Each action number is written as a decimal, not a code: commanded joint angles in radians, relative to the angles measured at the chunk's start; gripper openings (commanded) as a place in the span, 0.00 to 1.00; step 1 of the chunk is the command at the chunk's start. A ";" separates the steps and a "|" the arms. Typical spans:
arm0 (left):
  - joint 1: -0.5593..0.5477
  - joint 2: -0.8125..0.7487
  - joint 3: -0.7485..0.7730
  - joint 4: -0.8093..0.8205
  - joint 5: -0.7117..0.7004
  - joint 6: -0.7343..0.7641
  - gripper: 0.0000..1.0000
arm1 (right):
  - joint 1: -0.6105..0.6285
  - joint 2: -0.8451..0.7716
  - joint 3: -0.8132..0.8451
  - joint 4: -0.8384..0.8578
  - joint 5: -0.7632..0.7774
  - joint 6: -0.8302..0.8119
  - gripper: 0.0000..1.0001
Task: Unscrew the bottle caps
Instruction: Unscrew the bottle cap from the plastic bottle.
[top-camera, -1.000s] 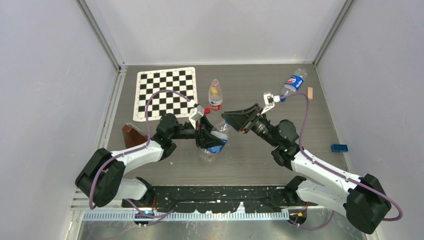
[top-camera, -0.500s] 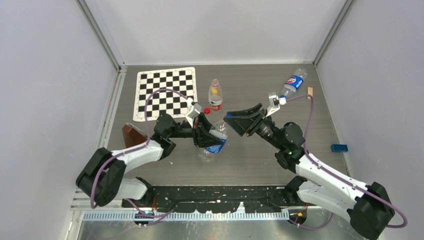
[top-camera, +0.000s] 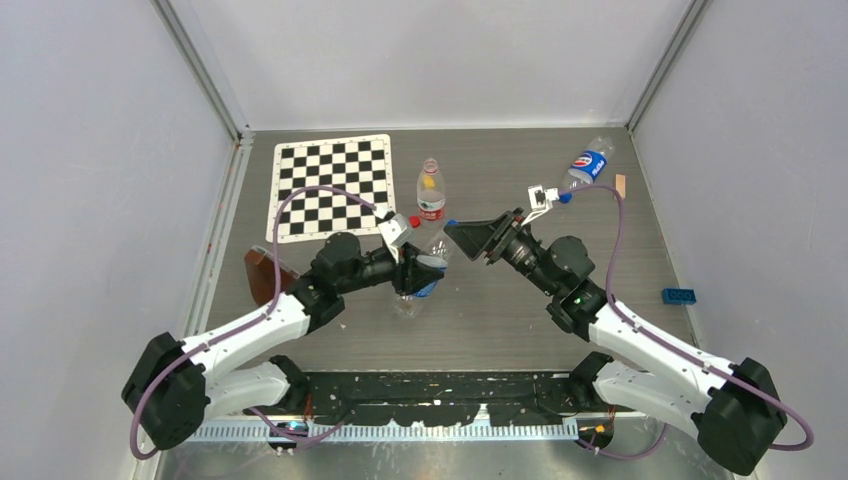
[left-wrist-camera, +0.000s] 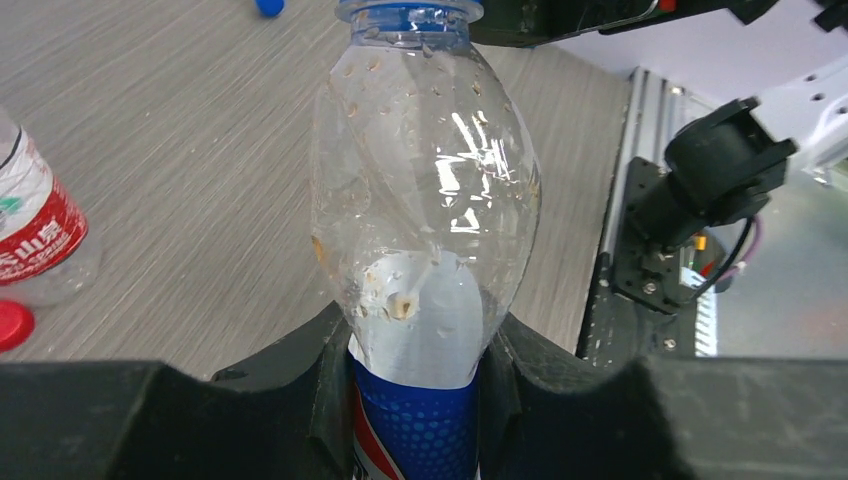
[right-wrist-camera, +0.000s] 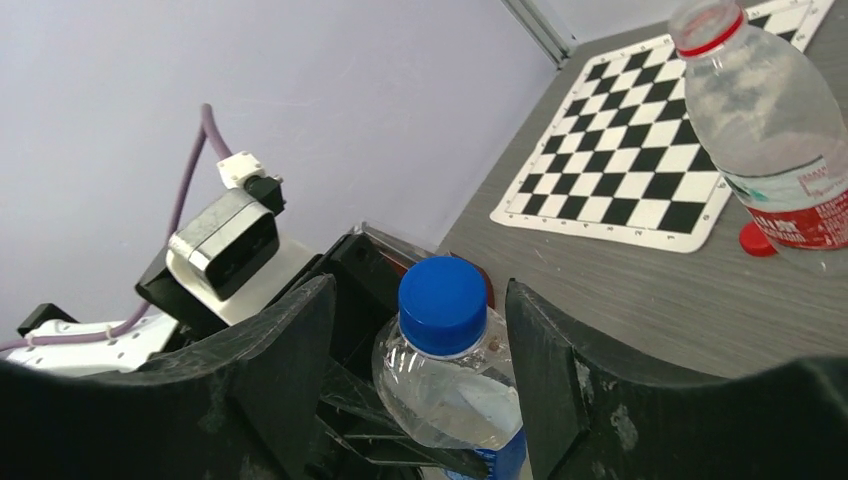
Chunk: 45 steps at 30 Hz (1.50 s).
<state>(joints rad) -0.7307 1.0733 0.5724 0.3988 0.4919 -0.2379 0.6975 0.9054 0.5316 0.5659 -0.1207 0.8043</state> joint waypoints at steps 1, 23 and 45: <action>-0.038 0.015 0.056 -0.060 -0.132 0.073 0.00 | 0.010 0.025 0.043 0.025 0.047 0.018 0.68; -0.083 0.025 0.056 -0.057 -0.272 0.091 0.00 | 0.023 0.117 0.047 0.068 0.095 0.055 0.06; 0.119 0.151 -0.067 0.680 0.370 -0.376 0.00 | 0.015 0.133 0.002 0.580 -0.345 0.151 0.00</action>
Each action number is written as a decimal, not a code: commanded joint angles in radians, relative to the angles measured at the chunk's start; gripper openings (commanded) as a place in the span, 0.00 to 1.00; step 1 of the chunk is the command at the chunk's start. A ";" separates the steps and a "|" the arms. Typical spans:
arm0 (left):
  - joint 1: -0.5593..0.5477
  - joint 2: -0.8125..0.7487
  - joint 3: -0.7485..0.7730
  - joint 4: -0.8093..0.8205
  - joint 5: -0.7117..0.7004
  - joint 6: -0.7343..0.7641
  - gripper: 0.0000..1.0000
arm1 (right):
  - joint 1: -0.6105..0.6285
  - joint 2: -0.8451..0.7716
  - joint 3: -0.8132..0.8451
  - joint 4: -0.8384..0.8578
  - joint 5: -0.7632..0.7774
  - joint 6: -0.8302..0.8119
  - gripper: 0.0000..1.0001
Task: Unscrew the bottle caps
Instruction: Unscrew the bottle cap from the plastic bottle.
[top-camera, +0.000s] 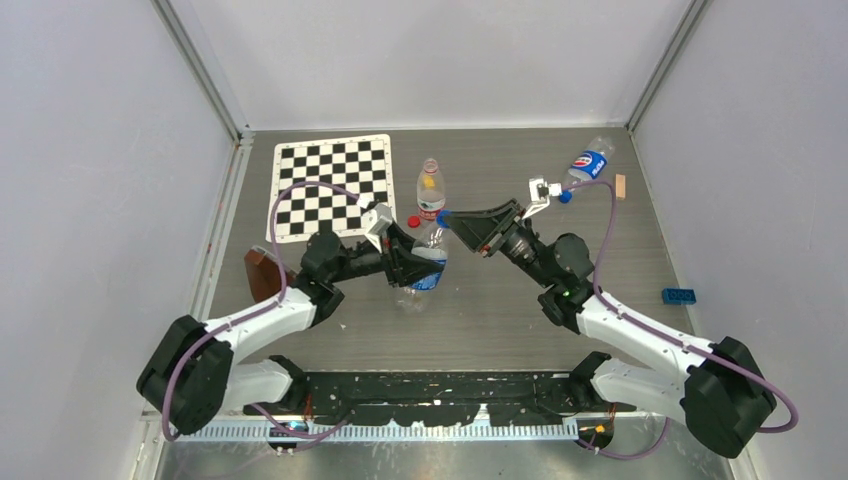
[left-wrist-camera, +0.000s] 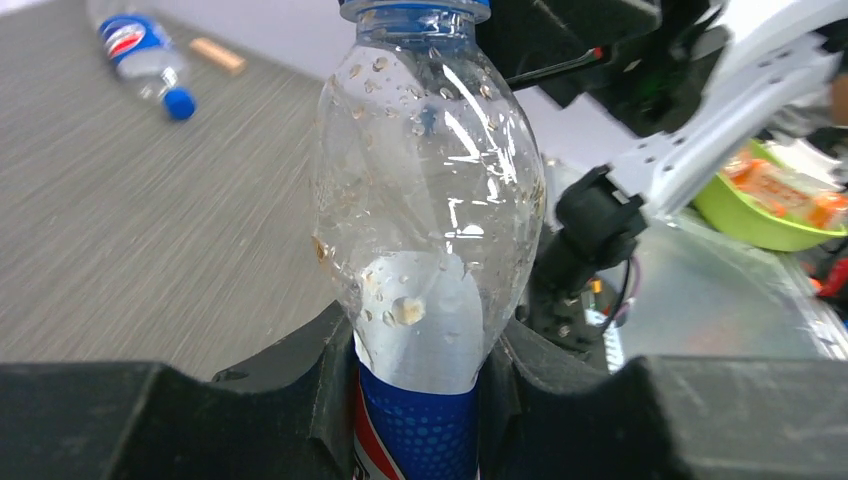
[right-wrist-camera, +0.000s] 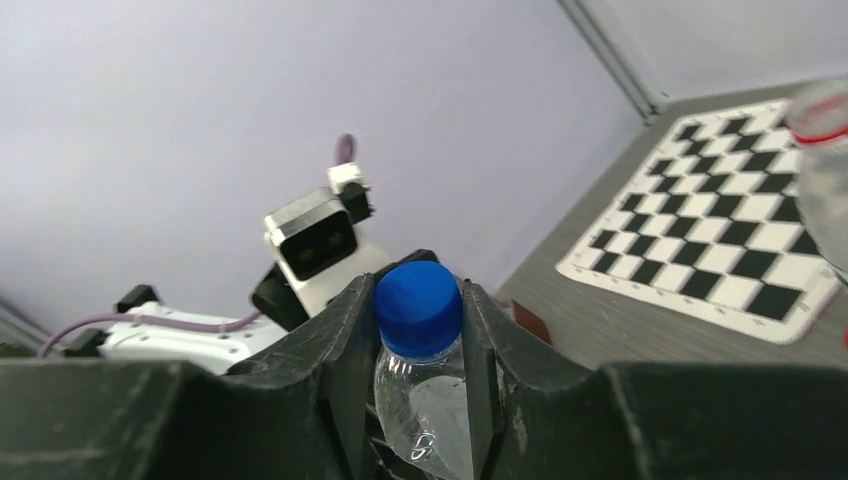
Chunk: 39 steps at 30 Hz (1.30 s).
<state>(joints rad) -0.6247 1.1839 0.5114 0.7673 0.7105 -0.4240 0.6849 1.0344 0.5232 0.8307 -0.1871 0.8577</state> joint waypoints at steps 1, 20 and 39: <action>0.013 0.056 -0.002 0.355 0.167 -0.220 0.00 | 0.027 0.007 0.014 0.325 -0.314 0.102 0.00; -0.102 -0.070 0.109 -0.341 -0.177 0.195 0.00 | 0.027 -0.196 0.078 -0.290 -0.058 -0.146 0.61; -0.431 -0.080 0.114 -0.352 -0.936 0.379 0.00 | 0.031 -0.123 0.121 -0.483 0.226 -0.051 0.49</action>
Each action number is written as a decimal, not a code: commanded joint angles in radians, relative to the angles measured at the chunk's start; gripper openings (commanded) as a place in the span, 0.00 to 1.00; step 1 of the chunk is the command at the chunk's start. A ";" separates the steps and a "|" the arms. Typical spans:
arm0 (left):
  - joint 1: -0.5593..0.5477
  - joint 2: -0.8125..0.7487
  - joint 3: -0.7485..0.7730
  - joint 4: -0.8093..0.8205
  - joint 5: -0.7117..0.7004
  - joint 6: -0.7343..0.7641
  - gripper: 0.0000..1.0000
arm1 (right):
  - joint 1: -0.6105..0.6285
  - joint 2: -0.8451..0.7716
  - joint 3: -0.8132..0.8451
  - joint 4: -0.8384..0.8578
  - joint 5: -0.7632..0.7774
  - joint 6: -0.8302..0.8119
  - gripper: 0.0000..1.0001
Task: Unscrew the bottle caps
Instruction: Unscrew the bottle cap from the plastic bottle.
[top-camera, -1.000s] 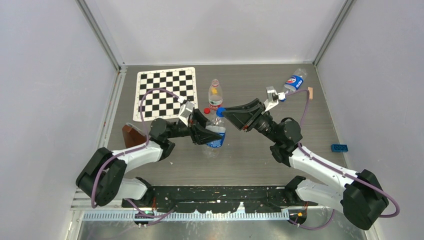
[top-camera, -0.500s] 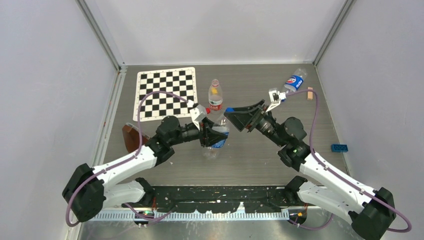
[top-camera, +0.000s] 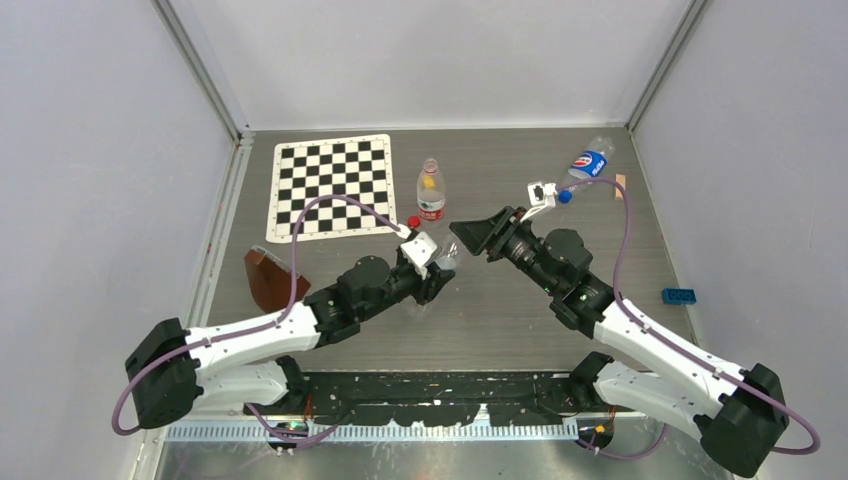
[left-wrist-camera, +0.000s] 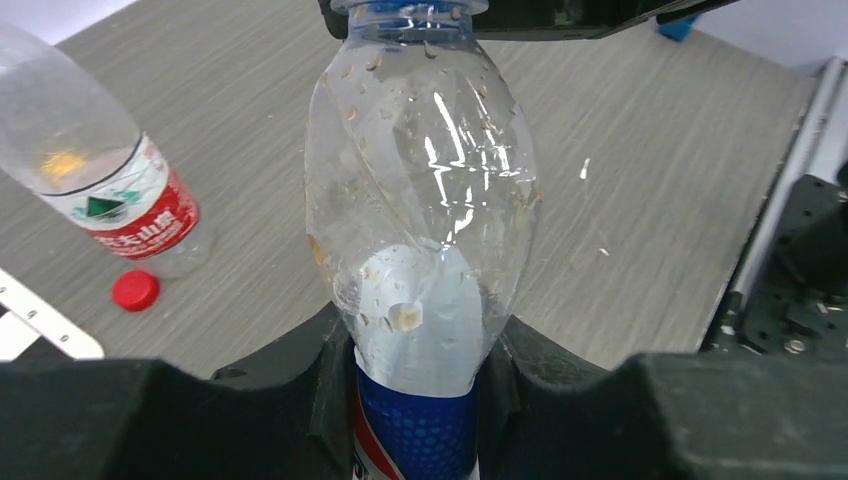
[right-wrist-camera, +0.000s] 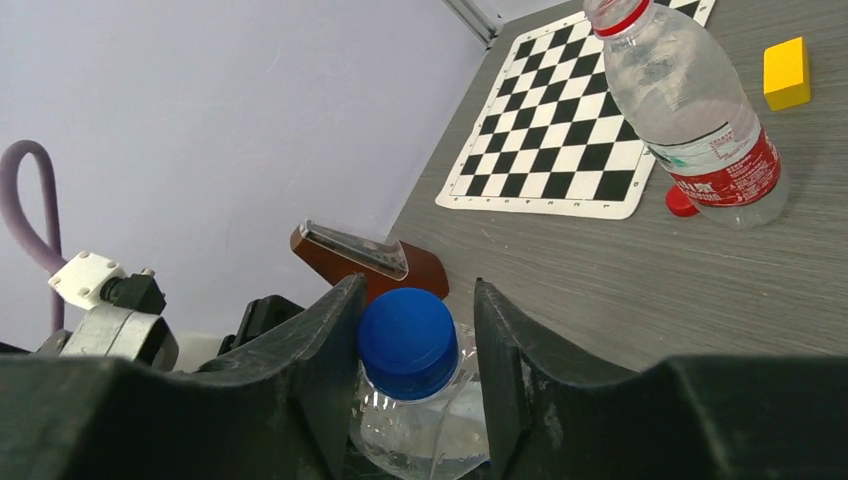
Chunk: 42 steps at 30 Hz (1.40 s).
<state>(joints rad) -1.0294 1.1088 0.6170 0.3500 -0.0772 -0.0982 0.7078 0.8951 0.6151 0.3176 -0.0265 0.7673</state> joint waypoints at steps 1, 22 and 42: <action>-0.034 -0.002 0.009 0.069 -0.164 0.060 0.00 | 0.008 0.024 0.027 0.038 0.067 0.042 0.43; 0.079 0.065 0.007 0.129 0.317 -0.178 0.00 | 0.039 0.095 -0.031 0.289 -0.115 0.084 0.00; 0.333 0.206 -0.127 0.875 0.868 -0.656 0.00 | 0.037 0.038 -0.045 0.586 -0.560 0.075 0.00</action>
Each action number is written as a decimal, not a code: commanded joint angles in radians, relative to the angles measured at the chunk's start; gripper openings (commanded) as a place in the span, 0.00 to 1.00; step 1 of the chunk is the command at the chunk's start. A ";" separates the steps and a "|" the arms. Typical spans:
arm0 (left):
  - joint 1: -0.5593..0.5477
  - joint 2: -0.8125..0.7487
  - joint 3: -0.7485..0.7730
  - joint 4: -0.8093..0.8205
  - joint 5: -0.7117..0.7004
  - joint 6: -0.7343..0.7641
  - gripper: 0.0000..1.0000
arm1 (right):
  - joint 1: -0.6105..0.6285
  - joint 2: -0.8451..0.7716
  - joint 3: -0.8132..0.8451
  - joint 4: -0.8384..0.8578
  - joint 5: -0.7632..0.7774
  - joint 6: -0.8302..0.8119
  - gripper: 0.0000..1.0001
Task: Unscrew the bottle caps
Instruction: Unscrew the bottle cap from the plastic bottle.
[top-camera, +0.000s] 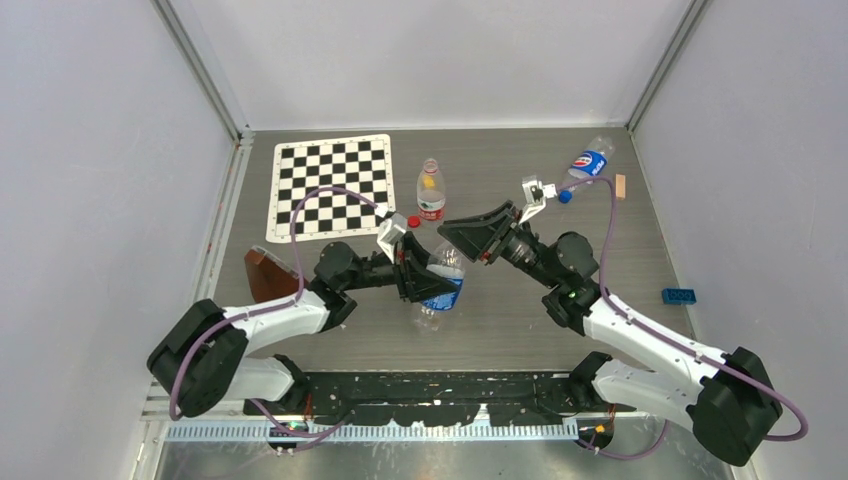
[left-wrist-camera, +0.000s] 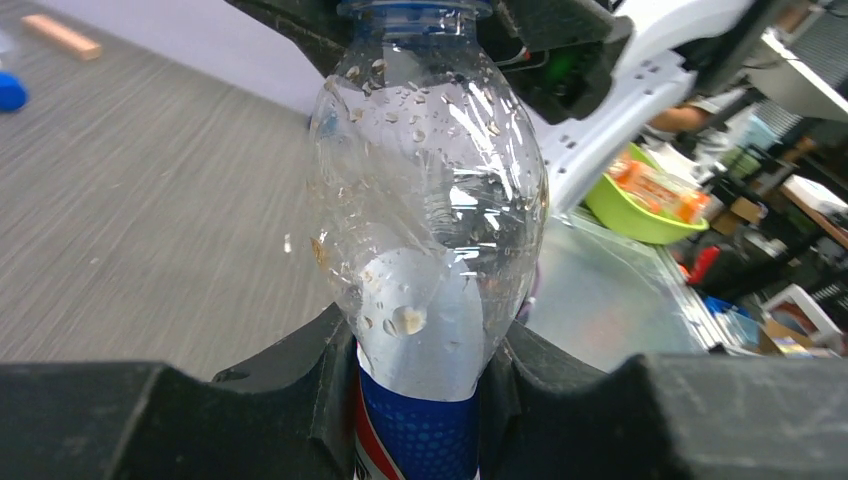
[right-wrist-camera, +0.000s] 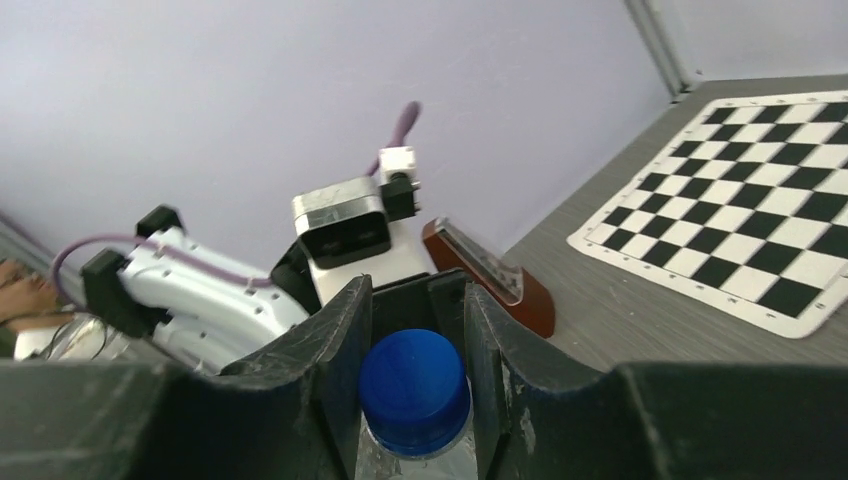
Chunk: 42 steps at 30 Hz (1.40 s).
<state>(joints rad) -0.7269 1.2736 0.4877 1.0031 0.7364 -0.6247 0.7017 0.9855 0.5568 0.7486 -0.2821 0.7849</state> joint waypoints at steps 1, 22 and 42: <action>0.034 0.051 0.005 0.240 0.065 -0.144 0.00 | 0.044 -0.058 0.013 0.165 -0.331 0.053 0.00; -0.063 -0.254 0.173 -0.885 -0.351 0.564 0.00 | 0.016 -0.233 0.136 -0.600 0.249 -0.067 0.73; -0.105 -0.384 0.177 -1.233 -0.420 1.210 0.00 | -0.200 -0.032 0.192 -0.775 -0.441 -0.073 0.68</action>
<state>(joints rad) -0.8291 0.9089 0.6624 -0.2451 0.2810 0.4824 0.5114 0.9066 0.7738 -0.1398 -0.4965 0.6685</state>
